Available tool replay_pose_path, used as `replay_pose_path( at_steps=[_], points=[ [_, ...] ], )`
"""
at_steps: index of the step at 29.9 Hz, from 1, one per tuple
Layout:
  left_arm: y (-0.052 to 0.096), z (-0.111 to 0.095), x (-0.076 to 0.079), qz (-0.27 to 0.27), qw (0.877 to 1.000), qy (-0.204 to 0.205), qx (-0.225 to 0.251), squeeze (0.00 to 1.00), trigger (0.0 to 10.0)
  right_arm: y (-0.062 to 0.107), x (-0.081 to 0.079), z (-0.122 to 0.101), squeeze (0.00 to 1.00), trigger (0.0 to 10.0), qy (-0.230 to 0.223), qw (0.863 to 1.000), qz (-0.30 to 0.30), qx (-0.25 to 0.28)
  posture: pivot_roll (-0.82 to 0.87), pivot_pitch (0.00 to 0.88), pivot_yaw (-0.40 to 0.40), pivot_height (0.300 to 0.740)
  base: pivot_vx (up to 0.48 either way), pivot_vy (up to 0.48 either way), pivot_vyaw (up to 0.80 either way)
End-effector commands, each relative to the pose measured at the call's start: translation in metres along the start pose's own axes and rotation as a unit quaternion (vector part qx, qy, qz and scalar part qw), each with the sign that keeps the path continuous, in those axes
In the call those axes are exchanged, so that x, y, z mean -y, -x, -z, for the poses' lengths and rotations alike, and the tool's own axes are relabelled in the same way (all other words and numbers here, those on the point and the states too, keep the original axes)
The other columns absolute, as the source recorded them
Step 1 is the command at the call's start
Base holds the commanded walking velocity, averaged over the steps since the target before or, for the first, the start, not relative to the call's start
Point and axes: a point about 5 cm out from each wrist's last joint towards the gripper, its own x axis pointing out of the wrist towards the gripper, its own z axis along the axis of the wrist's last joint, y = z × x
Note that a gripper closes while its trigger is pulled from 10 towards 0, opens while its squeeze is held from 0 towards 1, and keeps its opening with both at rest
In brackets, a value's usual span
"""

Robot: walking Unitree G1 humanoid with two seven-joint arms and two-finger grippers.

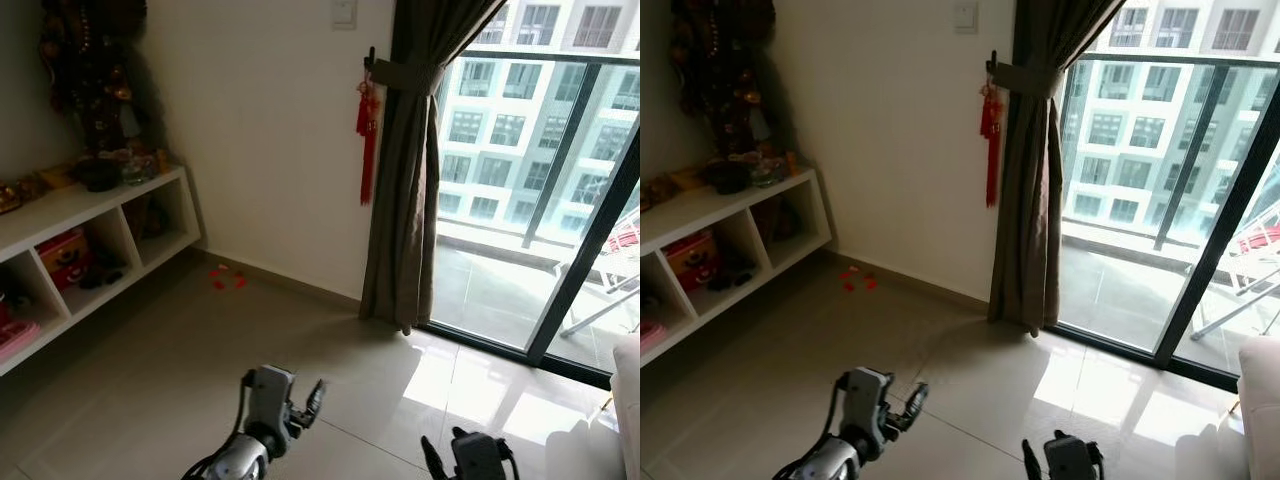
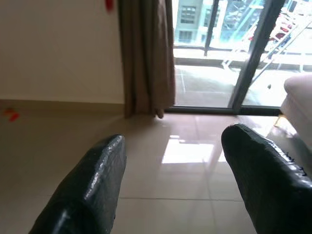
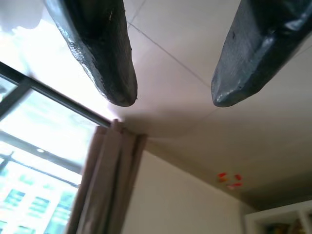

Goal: Move the pillow to the sofa from floor

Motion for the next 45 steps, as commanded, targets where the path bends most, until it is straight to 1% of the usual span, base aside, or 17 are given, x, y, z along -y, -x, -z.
replay_pose_path(
  at_steps=[1, 6, 13, 19, 25, 30, 35, 39, 43, 45],
  points=[
    [0.001, 0.006, 0.001, 0.009, 1.0, -0.001, -0.019, 0.0, 10.0, 0.004, 0.001, 0.0, 0.0, 10.0, -0.005, 1.0, 0.009, 0.004, 0.07, 0.0, 0.074, 0.74, 0.0, 0.0, 0.0],
    [0.001, 0.009, 0.002, 0.014, 1.0, 0.0, -0.024, 0.0, 10.0, 0.007, 0.003, 0.0, 0.0, 10.0, -0.005, 1.0, 0.015, 0.002, 0.07, 0.0, 0.069, 0.74, 0.0, 0.0, -0.12],
    [0.004, 0.012, 0.001, 0.013, 1.0, 0.002, -0.027, 0.0, 10.0, 0.008, 0.004, -0.003, 0.0, 10.0, -0.004, 1.0, 0.01, 0.002, 0.09, 0.0, 0.056, 0.74, 0.0, 0.0, -0.78],
    [0.006, 0.013, -0.001, 0.003, 1.0, 0.011, -0.025, 0.0, 10.0, 0.004, 0.003, -0.006, 0.0, 10.0, -0.001, 1.0, 0.003, 0.004, 0.11, 0.0, 0.042, 0.74, 0.0, 0.0, -0.78],
    [0.008, 0.014, -0.004, -0.002, 1.0, 0.013, -0.023, 0.0, 10.0, 0.003, 0.001, -0.007, 0.0, 10.0, 0.001, 1.0, -0.002, 0.004, 0.11, 0.0, 0.038, 0.74, 0.0, 0.0, -0.78],
    [0.009, 0.014, -0.006, -0.003, 1.0, 0.011, -0.023, 0.0, 10.0, 0.004, 0.001, -0.007, 0.0, 10.0, 0.001, 1.0, -0.003, 0.003, 0.11, 0.0, 0.038, 0.74, 0.0, 0.0, -0.78],
    [0.014, 0.015, -0.016, -0.005, 1.0, 0.003, -0.024, 0.0, 10.0, 0.013, 0.004, -0.003, 0.0, 10.0, 0.004, 1.0, -0.002, -0.007, 0.11, 0.0, 0.045, 0.74, 0.0, 0.0, -0.78],
    [0.013, 0.013, -0.019, -0.005, 1.0, 0.0, -0.024, 0.0, 10.0, 0.015, 0.004, -0.001, 0.0, 10.0, 0.002, 1.0, 0.004, -0.01, 0.1, 0.0, 0.051, 0.74, 0.0, 0.0, -0.78],
    [0.013, 0.013, -0.018, -0.004, 1.0, 0.0, -0.024, 0.0, 10.0, 0.015, 0.003, -0.001, 0.0, 10.0, 0.001, 1.0, 0.004, -0.01, 0.1, 0.0, 0.052, 0.74, 0.0, 0.0, -0.77],
    [0.012, 0.013, -0.015, 0.001, 1.0, 0.0, -0.024, 0.0, 10.0, 0.015, 0.002, -0.001, 0.0, 10.0, -0.001, 1.0, 0.005, -0.01, 0.1, 0.0, 0.054, 0.74, 0.0, 0.0, -0.77]
  ],
)
